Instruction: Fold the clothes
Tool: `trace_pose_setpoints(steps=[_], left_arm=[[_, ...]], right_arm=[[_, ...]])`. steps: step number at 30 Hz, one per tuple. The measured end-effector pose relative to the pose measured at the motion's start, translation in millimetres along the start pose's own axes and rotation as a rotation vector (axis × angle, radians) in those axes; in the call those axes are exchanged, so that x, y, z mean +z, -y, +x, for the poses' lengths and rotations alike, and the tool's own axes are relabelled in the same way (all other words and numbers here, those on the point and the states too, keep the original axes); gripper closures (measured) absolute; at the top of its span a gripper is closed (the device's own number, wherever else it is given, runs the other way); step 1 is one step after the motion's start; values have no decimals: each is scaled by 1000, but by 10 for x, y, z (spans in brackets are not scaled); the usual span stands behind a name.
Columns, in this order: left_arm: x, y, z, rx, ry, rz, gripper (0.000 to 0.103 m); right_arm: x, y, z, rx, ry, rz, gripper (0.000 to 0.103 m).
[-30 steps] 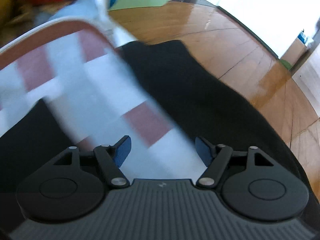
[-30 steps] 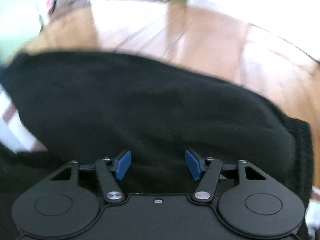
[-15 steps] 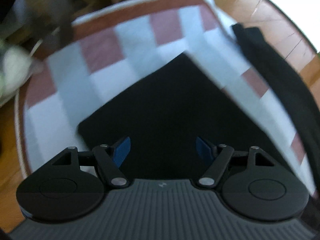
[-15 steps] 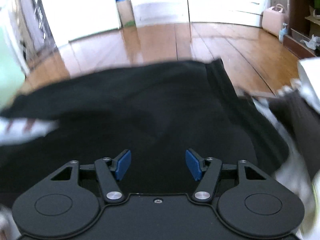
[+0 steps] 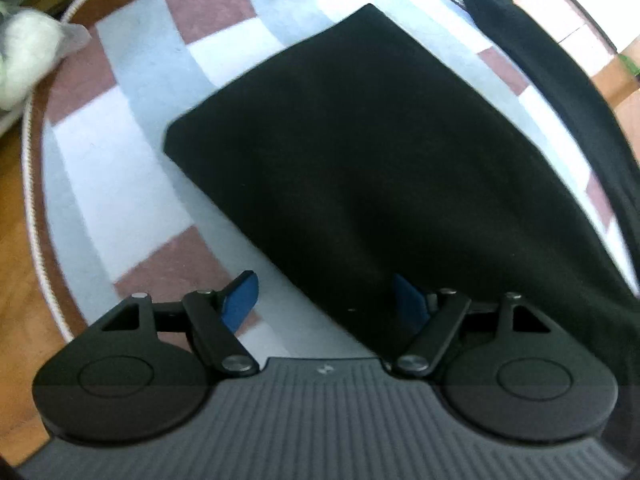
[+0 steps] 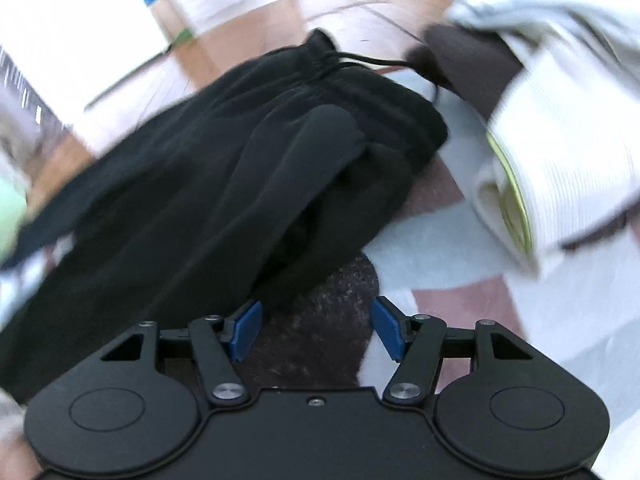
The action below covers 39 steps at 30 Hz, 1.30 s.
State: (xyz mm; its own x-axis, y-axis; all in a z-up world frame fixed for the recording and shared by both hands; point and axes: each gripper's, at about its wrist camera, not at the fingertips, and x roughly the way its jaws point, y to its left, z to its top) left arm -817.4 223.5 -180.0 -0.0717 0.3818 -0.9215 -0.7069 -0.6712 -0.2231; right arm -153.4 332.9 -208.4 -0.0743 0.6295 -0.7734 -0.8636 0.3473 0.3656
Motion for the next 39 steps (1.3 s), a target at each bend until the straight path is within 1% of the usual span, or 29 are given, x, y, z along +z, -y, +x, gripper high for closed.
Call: trace_pose_setpoints(steps=[1,2,4,5,6,8,9,10,11,12,13,14,15,17,18,20,21,22,24,26,28,32,33,34,35,36,37,38,39], left_arm=[[8,-1,4,-30,7,-17,27],[13,-12,8,-63,28,-39,25],[-3,-63,19,-129,104,-106,20],[-20,-78,28,-144,123,-132,15],[-41,-78,32,-157,141,-147,13],[-76,-54,44,-175,179,-139,14],[-91,-39,48,-186,200,-120,18],[-101,-27,52,-198,218,-104,44],[-96,-23,58,-209,223,-94,81],[-79,-25,65,-225,220,-91,93],[-56,-31,54,-245,224,-94,95],[-35,-30,21,-272,239,-100,95],[-13,-15,-26,-296,262,-99,95],[36,37,-113,-336,306,-87,95],[89,62,-131,-340,308,-83,95],[147,92,-84,-343,275,-97,92],[156,91,-48,-349,255,-113,91],[154,87,-16,-353,238,-131,89],[124,76,15,-348,212,-148,80],[96,65,44,-342,189,-163,60],[95,65,76,-324,182,-161,54],[138,102,233,-293,170,-184,54],[155,151,262,-282,166,-167,54],[176,223,250,-251,170,-124,58],[203,291,230,-224,176,-82,78],[239,351,191,-207,183,-40,92],[275,411,152,-189,190,1,95],[316,456,85,-183,203,30,95],[366,466,-47,-205,233,31,95]], right_arm=[[-13,7,-10,27,6,25,30],[-1,20,9,82,3,44,30],[28,47,67,179,-4,81,30],[43,68,118,200,-8,107,30],[60,70,170,198,-7,126,30],[102,90,272,194,9,162,30],[140,94,326,193,19,180,30],[192,93,359,204,31,210,30],[244,92,393,214,42,241,29],[296,91,426,225,54,272,31],[332,52,386,267,101,285,47],[368,14,347,309,149,298,69],[445,-80,285,325,177,256,71],[574,-246,136,303,250,167,74],[623,-285,84,302,272,146,74],[693,-276,66,296,276,148,74],[705,-252,89,272,256,154,74],[694,-225,120,245,232,155,73],[641,-163,172,188,179,173,69],[568,-70,200,161,159,206,64],[482,55,201,139,158,247,58],[468,356,252,238,173,381,38],[486,401,276,261,181,420,36],[516,414,326,268,191,436,35],[580,398,423,259,185,416,35],[643,382,519,250,179,396,40],[707,366,615,241,173,375,71],[782,295,614,231,190,348,84],[858,223,614,221,207,320,86]])
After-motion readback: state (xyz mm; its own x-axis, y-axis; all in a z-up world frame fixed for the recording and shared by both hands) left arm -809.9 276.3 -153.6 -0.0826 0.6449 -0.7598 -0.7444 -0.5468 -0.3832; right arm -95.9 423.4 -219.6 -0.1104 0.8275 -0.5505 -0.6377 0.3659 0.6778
